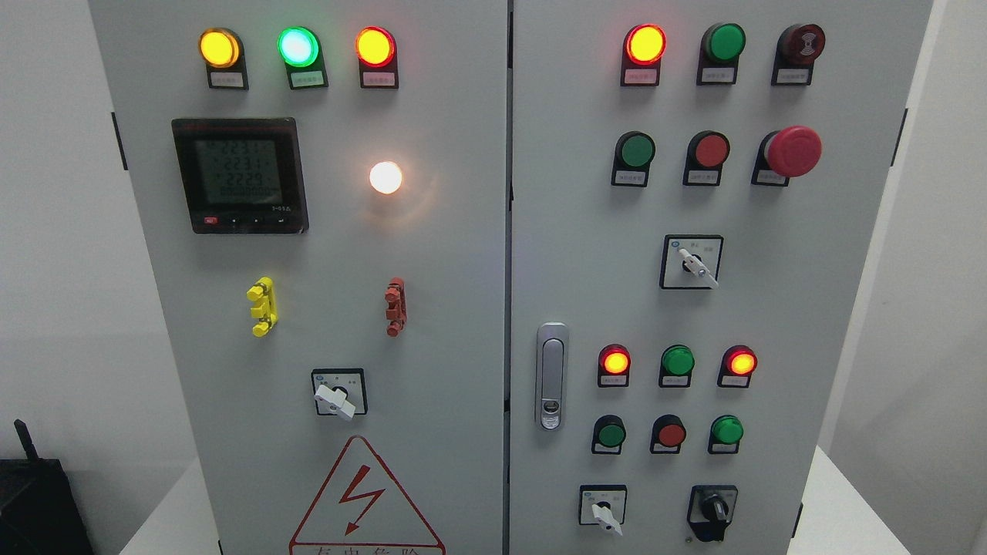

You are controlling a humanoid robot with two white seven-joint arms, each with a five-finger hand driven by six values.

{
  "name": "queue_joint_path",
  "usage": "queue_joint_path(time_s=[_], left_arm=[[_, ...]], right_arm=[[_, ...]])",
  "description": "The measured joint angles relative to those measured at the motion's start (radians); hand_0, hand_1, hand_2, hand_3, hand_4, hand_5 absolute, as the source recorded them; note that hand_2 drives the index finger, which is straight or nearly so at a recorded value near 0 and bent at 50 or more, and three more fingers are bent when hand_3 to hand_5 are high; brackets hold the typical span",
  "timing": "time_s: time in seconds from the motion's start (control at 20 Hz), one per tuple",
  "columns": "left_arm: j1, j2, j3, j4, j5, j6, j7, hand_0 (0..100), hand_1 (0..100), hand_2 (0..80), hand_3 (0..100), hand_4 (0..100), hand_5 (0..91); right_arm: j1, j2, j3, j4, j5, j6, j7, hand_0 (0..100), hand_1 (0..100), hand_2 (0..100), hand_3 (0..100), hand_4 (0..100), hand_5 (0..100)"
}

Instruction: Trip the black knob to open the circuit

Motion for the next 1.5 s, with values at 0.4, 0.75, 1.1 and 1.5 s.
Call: queue_joint_path(time_s=[0.4,0.75,1.1,1.5], left_arm=[[0.0,0.0,0.0,0.0,0.0,0.0,0.0,12,39,0.0,0,0,0.0],[0.0,0.0,0.0,0.0,0.0,0.0,0.0,12,39,0.0,0,0,0.0],[0.0,0.0,0.0,0.0,0.0,0.0,0.0,12,39,0.0,0,0,0.0],[0.0,0.0,0.0,0.0,0.0,-0.005,0.0,12,39,0.0,0,0,0.0]], right_arm=[[-0.02,-0.001,0.0,0.041,-0.003,-0.011,0.019,0,29,0,0,0,0],[-0.024,-0.001,0.0,0.048,-0.01,-0.011,0.022,0,29,0,0,0,0],[-0.016,-0.001,0.0,0.021,-0.013,-0.129,-0.021,0,26,0,0,0,0],[0.048,-0.003,0.0,-0.065,-0.011,-0.262,-0.072,0,25,0,1,0,0]])
